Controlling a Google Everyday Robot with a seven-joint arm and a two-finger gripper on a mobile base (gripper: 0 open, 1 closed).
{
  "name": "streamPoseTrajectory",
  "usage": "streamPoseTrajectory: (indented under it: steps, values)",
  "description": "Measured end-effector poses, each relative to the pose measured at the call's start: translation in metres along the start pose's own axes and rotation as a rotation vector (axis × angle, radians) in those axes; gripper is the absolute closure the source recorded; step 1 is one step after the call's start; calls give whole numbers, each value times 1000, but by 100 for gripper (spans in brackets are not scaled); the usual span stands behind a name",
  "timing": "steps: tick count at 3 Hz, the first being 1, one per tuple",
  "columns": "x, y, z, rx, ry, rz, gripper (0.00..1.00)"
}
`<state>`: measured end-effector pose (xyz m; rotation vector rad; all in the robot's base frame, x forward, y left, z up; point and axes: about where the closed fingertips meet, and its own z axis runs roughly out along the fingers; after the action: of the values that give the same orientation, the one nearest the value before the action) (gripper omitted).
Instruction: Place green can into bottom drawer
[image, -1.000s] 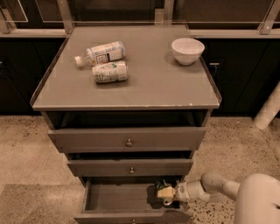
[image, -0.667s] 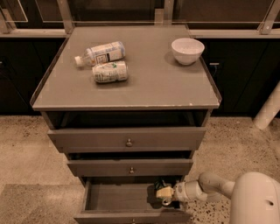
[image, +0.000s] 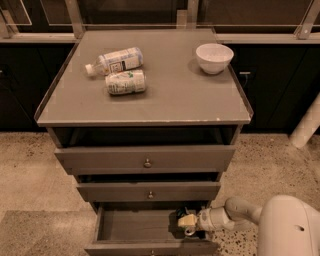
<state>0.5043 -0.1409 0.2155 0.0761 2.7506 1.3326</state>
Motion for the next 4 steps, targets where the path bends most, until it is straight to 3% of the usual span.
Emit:
streamPoseTrajectory:
  steps: [3, 4]
  values:
    - [0, 0, 0, 0, 0, 0, 11]
    - [0, 0, 0, 0, 0, 0, 0]
